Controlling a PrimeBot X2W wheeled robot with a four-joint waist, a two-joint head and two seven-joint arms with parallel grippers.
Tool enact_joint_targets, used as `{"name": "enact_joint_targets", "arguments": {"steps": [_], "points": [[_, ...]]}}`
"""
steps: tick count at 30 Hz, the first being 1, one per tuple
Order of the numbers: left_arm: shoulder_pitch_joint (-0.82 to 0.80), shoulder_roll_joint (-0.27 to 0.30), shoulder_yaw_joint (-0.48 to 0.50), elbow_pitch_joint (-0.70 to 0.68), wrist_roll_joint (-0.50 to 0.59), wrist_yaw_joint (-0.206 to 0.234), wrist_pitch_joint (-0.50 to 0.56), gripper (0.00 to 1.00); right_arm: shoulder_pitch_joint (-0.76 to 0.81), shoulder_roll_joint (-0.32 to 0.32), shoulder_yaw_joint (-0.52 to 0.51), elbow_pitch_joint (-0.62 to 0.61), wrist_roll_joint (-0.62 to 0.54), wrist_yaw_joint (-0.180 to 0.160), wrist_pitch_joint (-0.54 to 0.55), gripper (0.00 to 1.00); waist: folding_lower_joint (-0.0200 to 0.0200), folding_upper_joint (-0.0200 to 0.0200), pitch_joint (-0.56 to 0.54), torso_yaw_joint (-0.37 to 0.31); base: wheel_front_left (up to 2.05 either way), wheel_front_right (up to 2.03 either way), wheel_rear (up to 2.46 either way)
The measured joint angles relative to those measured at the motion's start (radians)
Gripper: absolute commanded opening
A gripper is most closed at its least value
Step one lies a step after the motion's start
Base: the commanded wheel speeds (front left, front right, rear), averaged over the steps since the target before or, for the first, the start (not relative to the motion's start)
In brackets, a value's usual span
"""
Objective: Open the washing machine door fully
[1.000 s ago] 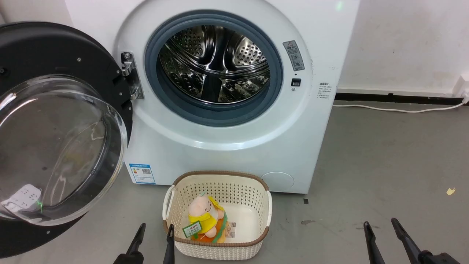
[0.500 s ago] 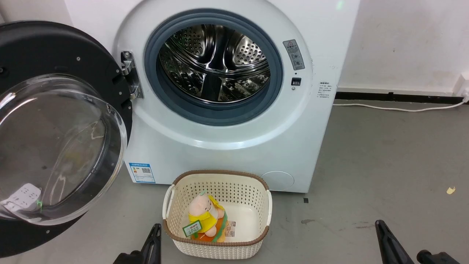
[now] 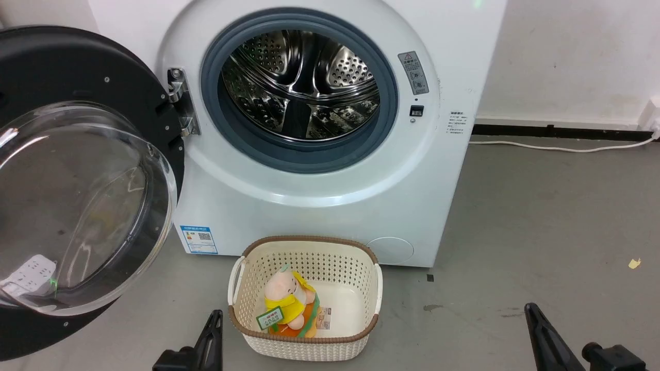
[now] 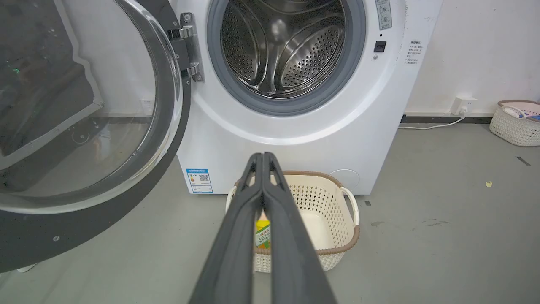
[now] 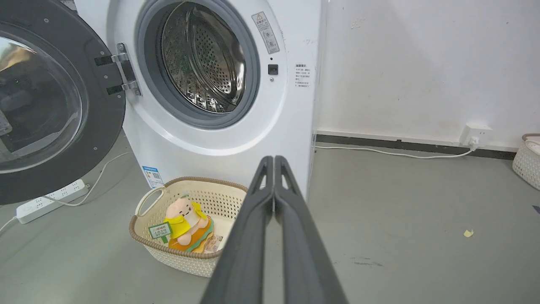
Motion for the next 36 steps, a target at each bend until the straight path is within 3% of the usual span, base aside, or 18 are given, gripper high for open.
{"name": "enact_joint_targets", "arguments": {"steps": [36], "points": [[-0.038, -0.022, 0.044, -0.049, 0.037, -0.020, 0.087, 0.00, -0.053, 0.000, 0.021, -0.020, -0.026, 0.000, 0.088, 0.00, 0.0000, 0.0000, 0.032, -0.015, 0.00, 0.00, 0.00]]}}
